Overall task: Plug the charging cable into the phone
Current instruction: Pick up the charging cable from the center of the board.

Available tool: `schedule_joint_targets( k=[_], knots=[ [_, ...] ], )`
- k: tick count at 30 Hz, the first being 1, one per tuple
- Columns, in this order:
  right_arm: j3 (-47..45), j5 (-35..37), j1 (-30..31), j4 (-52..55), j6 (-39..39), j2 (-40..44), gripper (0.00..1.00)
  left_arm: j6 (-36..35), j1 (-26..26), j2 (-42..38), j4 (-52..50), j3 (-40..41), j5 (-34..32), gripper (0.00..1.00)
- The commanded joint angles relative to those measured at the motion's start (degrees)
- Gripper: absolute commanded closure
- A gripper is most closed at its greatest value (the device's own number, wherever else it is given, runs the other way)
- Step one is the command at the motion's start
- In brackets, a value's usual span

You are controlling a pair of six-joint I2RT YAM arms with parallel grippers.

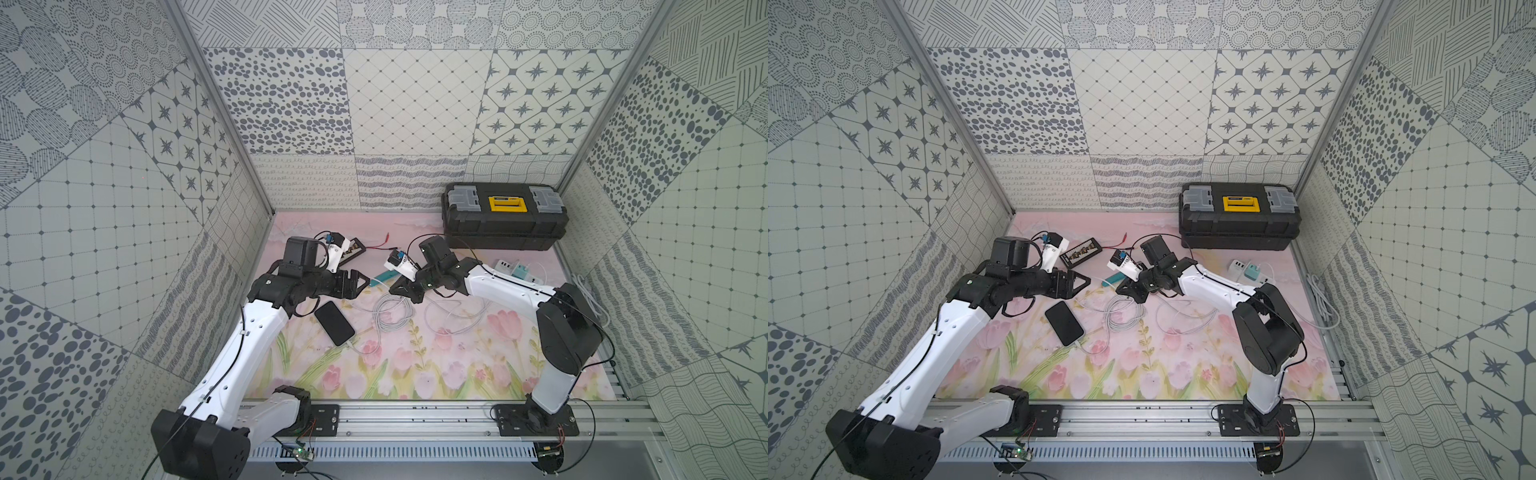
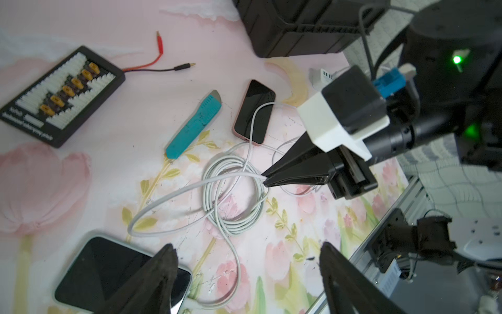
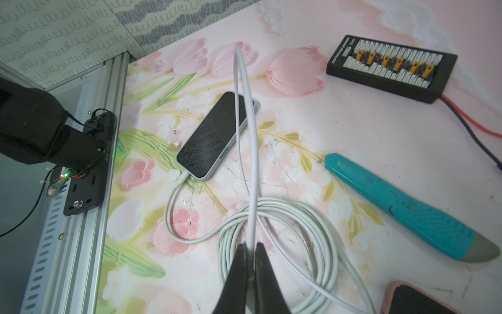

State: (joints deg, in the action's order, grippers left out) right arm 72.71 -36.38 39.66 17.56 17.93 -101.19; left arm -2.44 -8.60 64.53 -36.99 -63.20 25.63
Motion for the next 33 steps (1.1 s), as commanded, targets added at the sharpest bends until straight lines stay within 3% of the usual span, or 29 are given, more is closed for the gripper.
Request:
schedule_joint_targets(
  k=[1, 3, 13, 23, 26, 33],
  knots=[
    [-2.1, -5.7, -0.7, -2.6, 6.1, 3.6, 1.0, -31.7, -0.7, -0.7, 4.1, -0.1, 10.3, 0.15],
    [-2.8, -6.9, -1.4, -2.6, 7.9, 4.5, 1.0, -35.1, -1.1, 2.7, 0.2, -2.6, 12.1, 0.16],
    [-5.0, -9.7, -2.7, -2.3, 14.8, 5.9, 1.0, -44.3, -8.1, 12.9, -3.4, -6.1, 7.4, 0.2],
    [-5.2, -10.8, -2.8, -1.0, 17.5, 6.4, 1.0, -47.7, -10.9, 17.3, -1.5, -4.4, -0.4, 0.33],
    [-5.2, -10.9, -2.8, -0.7, 17.7, 6.9, 1.0, -48.1, -11.1, 17.8, -0.8, -4.0, -2.6, 0.41],
    [-5.1, -11.6, -2.8, -0.6, 17.7, 6.5, 1.0, -47.3, -11.3, 17.6, 0.2, -3.3, -2.1, 0.54]
  ],
)
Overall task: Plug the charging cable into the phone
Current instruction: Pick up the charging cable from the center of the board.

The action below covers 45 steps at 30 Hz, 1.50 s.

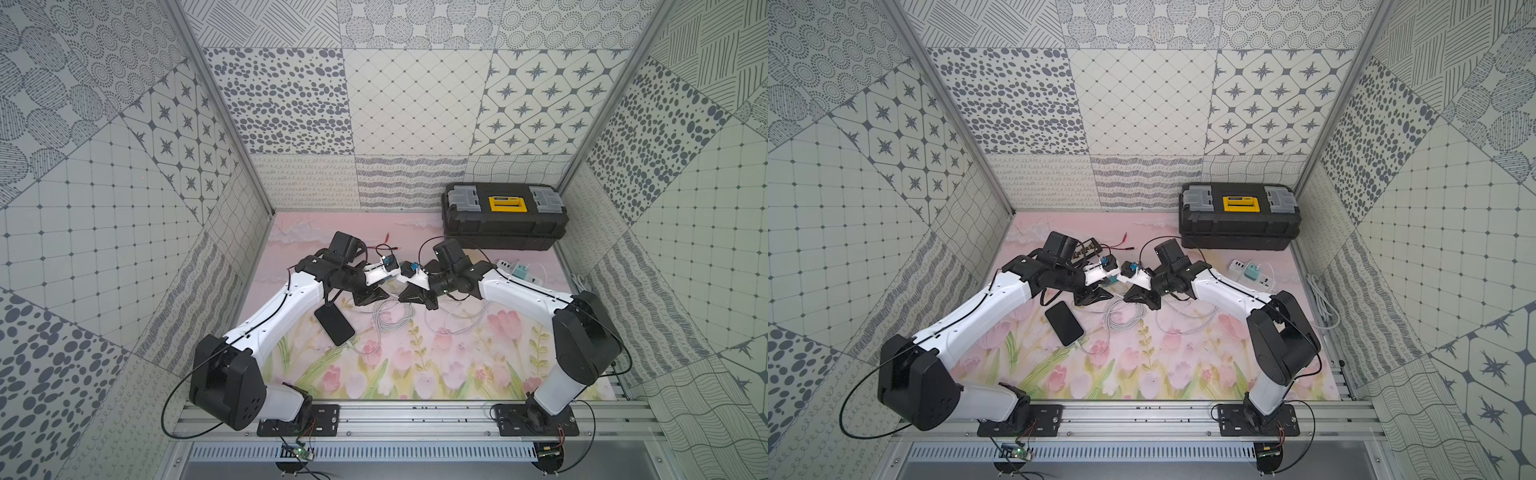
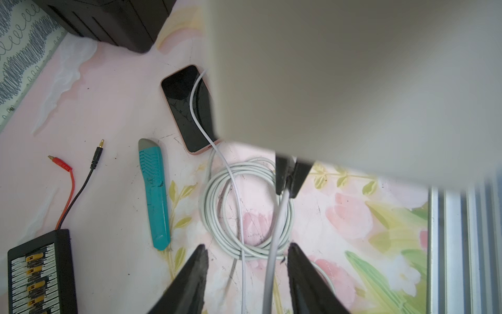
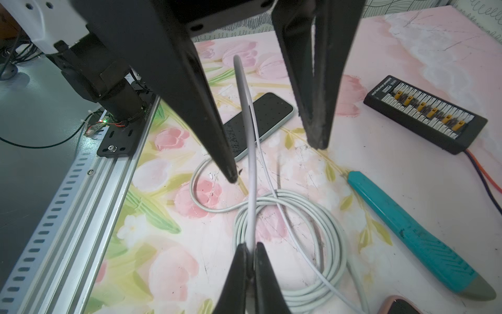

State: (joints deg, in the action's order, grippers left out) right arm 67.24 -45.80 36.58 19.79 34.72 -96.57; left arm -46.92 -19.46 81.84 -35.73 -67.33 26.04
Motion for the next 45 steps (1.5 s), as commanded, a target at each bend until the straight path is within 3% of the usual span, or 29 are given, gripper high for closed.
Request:
schedule_joint_targets(
  k=[1, 8, 11, 14, 15, 17, 20, 23, 26, 30, 32, 35, 38, 40, 43, 45],
  knots=[
    [0.4, -2.3, 0.3, -2.9, 0.8, 1.8, 1.0, -2.9, -0.5, 0.3, -1.2, 0.9, -2.3, 0.57],
    [0.7, -2.0, 0.2, -2.9, 1.0, 1.8, 1.0, -3.1, -0.4, 0.5, -2.6, 0.8, -1.9, 0.8],
    [0.8, -2.1, -0.1, -2.9, 0.8, 1.9, 1.0, -2.9, -0.4, 0.8, -3.4, 0.5, -1.7, 1.0],
    [1.1, -2.2, -0.4, -3.0, 0.3, 1.7, 1.0, -1.7, -0.4, 0.3, -3.1, 0.9, -1.4, 1.0],
    [1.4, -2.0, -0.6, -3.0, -0.4, 1.6, 0.93, -0.8, -0.4, 0.1, -2.8, 1.0, -1.6, 1.0],
    [2.3, -2.5, -1.3, -3.2, -2.7, 1.3, 0.65, 2.7, -0.3, -0.3, -1.6, 1.4, -2.8, 1.0],
    [2.9, -2.1, -3.2, -8.2, -11.4, 2.1, 0.32, 11.2, 0.7, -1.2, 1.6, 2.3, -6.4, 1.0],
    [-0.2, -1.0, -7.1, -21.2, -27.3, 5.3, 0.17, 25.7, 3.4, -2.4, 6.8, 3.9, -7.4, 1.0],
    [-2.8, 4.9, -11.7, -33.8, -46.7, 8.5, 0.06, 40.0, 5.5, -6.2, 16.5, 9.1, -7.3, 1.0],
    [-4.6, 7.7, -15.3, -39.5, -64.8, 10.9, 0.08, 64.6, 7.2, -14.0, 38.7, 21.3, -3.0, 1.0],
    [-7.9, 6.3, -15.4, -46.1, -71.1, 11.9, 0.09, 78.9, 7.2, -16.3, 52.6, 27.8, -0.7, 1.0],
    [-14.3, 6.3, -15.0, -59.9, -83.2, 12.3, 0.12, 94.7, 7.0, -17.3, 72.2, 35.3, -2.8, 1.0],
    [-16.9, 6.5, -12.7, -67.8, -92.6, 9.9, 0.2, 100.1, 6.7, -17.4, 81.1, 38.6, -5.4, 1.0],
    [-15.1, 7.6, -9.5, -63.0, -93.0, 9.0, 0.27, 101.3, 6.6, -17.0, 87.7, 40.3, -5.8, 1.0],
    [-13.1, 12.0, -3.5, -54.7, -90.4, 9.7, 0.27, 100.1, 6.5, -16.0, 92.5, 41.2, -4.4, 1.0],
    [-13.2, 15.7, -1.4, -53.6, -93.1, 9.8, 0.31, 97.8, 6.0, -16.1, 95.3, 42.1, -4.0, 1.0]
  ],
)
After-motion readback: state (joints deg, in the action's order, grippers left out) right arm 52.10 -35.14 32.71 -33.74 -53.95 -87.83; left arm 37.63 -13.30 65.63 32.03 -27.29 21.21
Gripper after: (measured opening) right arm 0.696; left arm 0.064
